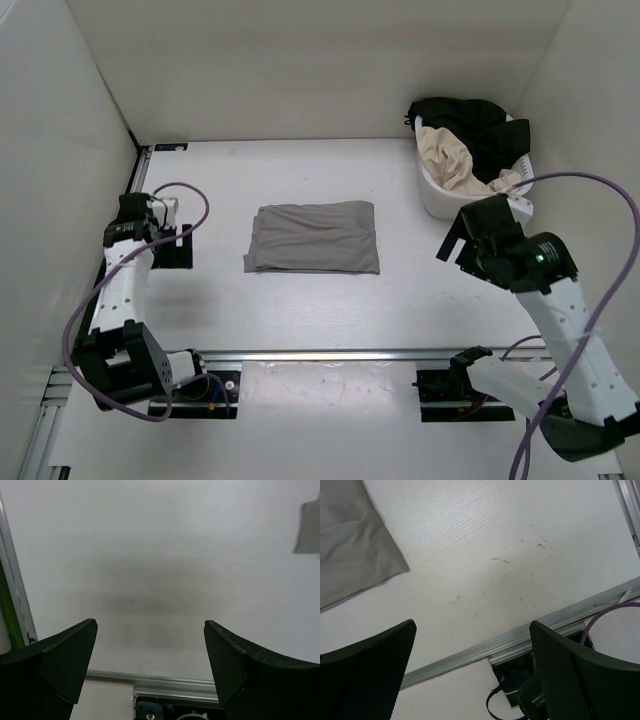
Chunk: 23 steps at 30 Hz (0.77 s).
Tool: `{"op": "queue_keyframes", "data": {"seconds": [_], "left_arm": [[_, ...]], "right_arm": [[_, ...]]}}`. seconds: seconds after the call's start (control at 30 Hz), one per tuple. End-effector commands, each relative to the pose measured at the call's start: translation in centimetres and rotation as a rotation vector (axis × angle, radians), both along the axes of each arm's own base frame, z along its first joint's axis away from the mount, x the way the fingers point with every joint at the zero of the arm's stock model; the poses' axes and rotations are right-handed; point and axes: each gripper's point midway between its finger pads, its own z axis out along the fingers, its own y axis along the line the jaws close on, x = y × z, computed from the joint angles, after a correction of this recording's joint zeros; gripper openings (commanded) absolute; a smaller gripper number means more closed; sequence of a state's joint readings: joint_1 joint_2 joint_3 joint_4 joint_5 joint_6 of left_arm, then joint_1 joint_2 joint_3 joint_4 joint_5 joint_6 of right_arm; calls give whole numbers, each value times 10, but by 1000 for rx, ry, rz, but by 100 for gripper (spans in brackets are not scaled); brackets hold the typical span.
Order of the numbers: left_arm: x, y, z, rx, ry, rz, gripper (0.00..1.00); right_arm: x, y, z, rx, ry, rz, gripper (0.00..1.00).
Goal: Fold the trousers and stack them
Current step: Fold the trousers
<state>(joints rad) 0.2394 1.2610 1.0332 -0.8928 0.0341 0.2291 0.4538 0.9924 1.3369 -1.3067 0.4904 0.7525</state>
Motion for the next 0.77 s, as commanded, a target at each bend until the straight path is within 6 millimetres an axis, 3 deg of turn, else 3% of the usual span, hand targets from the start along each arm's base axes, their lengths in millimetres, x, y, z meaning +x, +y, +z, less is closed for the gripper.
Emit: {"op": "queue_keyframes", "data": {"seconds": [0.0,0.2,0.73], "left_arm": [[-14,25,16,106,-77,61,100],[-30,41,18,109,-101,105,100],[-40,37,25,73,-112,86,100]], "right_arm": [[-32,-22,3,-10,1,-63,99],[-46,-28,2,-14,20,-73,99],[-55,-29,-1,14,-4,-56,99]]}}
